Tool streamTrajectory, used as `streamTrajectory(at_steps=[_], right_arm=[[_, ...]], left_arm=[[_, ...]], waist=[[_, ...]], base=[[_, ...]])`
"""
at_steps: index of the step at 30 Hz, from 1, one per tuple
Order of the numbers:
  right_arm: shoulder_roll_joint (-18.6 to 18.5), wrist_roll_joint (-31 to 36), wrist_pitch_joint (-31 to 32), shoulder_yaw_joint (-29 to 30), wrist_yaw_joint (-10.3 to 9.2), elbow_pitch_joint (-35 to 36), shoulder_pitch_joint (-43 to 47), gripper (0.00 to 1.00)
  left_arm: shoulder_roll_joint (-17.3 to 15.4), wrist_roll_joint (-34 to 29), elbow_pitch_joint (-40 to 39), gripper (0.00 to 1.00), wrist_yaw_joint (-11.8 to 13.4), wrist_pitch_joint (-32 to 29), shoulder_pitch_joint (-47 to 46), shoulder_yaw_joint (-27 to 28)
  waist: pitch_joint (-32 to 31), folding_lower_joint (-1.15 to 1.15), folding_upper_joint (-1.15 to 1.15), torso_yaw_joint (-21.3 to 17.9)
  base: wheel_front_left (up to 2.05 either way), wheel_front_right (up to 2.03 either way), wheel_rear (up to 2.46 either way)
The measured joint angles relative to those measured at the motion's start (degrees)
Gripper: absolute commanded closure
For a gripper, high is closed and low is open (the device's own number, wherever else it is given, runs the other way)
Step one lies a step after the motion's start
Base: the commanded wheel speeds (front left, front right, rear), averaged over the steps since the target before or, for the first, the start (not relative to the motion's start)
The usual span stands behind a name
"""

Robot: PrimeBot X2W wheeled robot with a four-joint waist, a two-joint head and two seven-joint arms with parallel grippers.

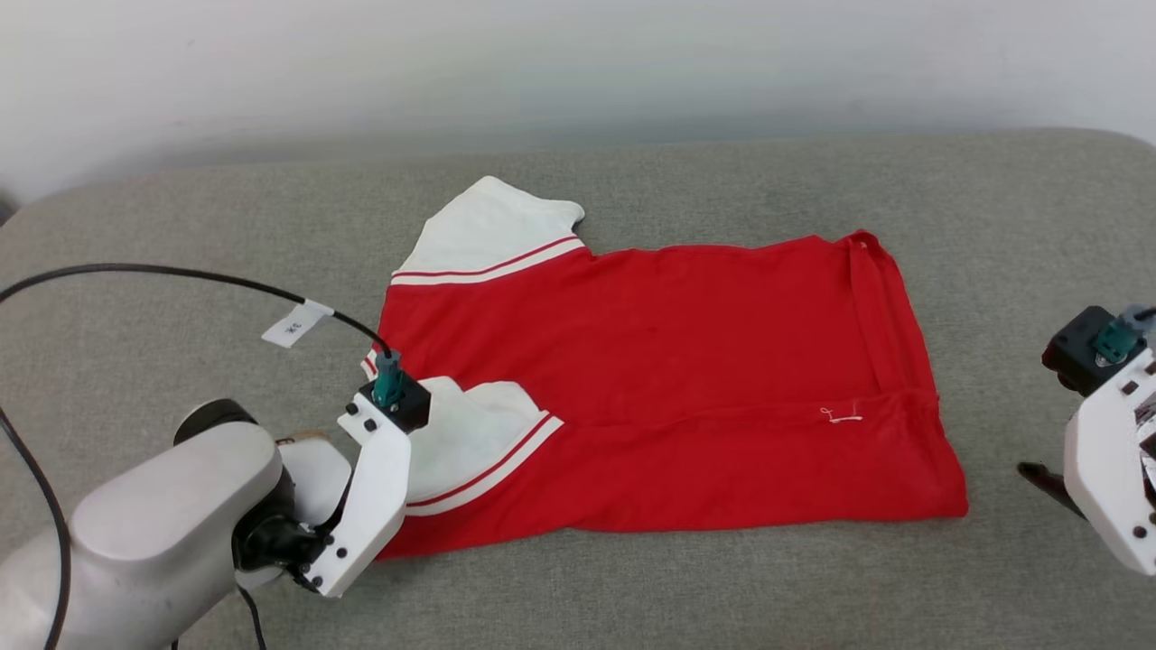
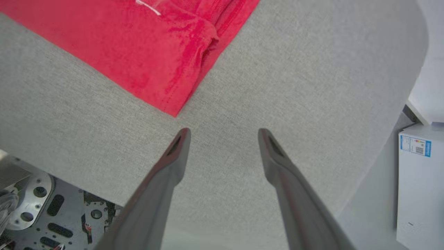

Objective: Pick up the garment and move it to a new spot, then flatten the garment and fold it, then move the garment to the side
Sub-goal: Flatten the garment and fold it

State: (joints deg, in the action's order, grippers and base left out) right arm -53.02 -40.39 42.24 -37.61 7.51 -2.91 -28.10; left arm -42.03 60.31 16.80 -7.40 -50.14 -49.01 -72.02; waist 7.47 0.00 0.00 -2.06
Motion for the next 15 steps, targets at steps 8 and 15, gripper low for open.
streamTrajectory(at_steps=[8,15], right_arm=[[1.1,-6.1,13.6,-5.1,0.0,-1.9,-6.3,0.0],[6.2,-5.5,13.7,-6.5,0.0,-10.5,-7.2,0.0]], left_arm=[[-0.3,-1.1,-3.0,1.0,0.0,0.9,-2.7,-0.3],[0.5,-1.6,-4.4,1.0,0.0,2.0,-4.6,-0.5]], waist=[[2.7,0.0,0.0,1.5],[5.6,0.0,0.0,3.6]], base=[[0.0,0.0,0.0],[0.0,0.0,0.0]])
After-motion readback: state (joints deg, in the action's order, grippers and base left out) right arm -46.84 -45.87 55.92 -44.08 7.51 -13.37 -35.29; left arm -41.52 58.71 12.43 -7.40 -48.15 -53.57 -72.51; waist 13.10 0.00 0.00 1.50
